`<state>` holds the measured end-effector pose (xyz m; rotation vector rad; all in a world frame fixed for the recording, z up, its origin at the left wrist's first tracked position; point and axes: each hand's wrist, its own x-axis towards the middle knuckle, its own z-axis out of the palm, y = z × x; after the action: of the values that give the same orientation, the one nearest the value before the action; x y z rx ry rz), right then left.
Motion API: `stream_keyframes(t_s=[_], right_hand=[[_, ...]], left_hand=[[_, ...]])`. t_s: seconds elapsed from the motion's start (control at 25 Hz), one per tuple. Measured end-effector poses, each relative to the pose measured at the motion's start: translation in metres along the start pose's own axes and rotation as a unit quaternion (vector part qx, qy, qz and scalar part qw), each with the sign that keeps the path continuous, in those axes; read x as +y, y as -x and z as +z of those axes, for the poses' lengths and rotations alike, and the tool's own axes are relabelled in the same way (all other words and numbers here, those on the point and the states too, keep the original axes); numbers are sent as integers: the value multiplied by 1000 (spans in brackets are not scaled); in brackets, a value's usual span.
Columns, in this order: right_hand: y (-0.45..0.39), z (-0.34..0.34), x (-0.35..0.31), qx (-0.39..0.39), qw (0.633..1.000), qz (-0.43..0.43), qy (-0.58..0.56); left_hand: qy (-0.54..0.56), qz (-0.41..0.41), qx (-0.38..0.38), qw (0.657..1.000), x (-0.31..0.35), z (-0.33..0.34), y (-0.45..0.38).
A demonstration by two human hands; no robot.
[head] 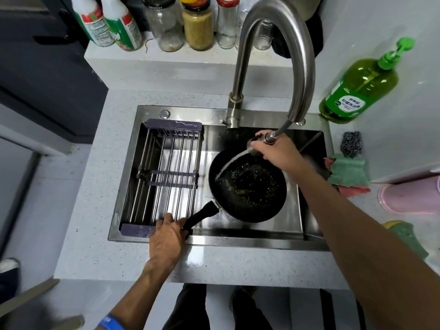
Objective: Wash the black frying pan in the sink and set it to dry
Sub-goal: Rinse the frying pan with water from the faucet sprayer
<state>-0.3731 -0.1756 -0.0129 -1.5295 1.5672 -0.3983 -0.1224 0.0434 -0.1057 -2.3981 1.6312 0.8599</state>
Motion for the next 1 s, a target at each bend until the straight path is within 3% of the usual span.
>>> stream_keyframes(t_s=[0.08,0.2,0.44,0.68,1.0], right_hand=[[-4,-17,14,37,995,8,96],[16,-16,33,8,987,16,160],[22,-25,-2,38,994,-72,70],[18,-26,-36,61,994,-41,-75],[18,-44,-29,128,991,-33,36]], left_hand=[[2,0,5,1000,0,0,1],[20,-4,12,1000,1,-1,2],[15,-12,5,1000,-2,1,0],[10,-9,11,1000,2,-1,1],[6,-12,4,1000,2,1,1]])
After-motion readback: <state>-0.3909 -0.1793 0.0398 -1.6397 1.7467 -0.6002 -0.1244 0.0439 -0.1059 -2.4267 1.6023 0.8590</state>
